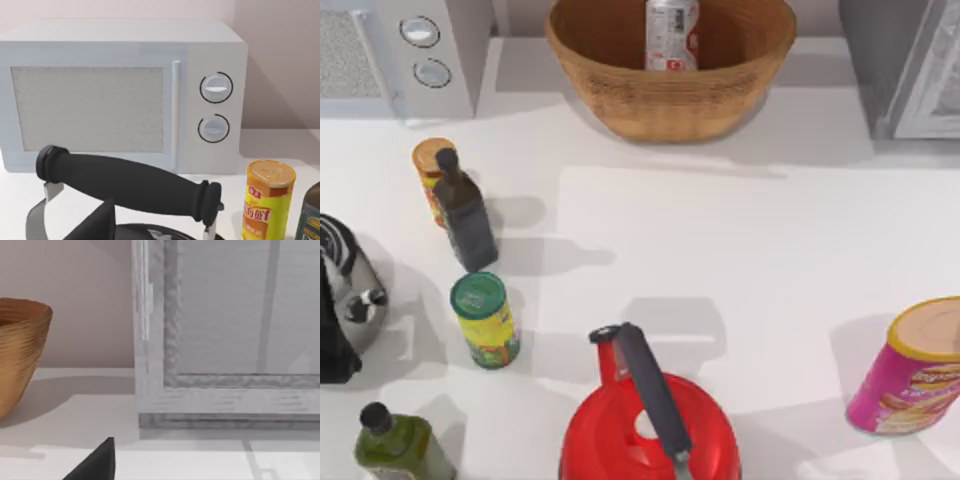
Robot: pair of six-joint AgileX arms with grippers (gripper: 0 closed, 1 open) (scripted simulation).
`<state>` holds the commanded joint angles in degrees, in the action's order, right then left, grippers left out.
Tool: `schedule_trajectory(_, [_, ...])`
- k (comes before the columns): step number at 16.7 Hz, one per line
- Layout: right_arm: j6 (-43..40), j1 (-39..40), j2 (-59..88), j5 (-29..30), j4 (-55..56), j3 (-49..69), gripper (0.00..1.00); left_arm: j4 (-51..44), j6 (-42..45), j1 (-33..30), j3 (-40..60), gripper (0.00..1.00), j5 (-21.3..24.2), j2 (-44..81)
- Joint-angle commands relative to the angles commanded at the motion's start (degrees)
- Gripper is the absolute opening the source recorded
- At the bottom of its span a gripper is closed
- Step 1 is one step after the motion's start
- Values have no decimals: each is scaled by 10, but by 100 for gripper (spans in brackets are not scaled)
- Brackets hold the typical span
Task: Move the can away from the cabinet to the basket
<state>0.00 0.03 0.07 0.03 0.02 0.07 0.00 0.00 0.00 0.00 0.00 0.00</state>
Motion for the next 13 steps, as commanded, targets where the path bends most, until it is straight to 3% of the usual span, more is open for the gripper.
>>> schedule_trajectory(8, [1,-10,18,-11,14,6,100,0,0,0,0,100,0,0])
schedule_trajectory(13, [1,-100,144,-101,118,40,100,0,0,0,0,100,0,0])
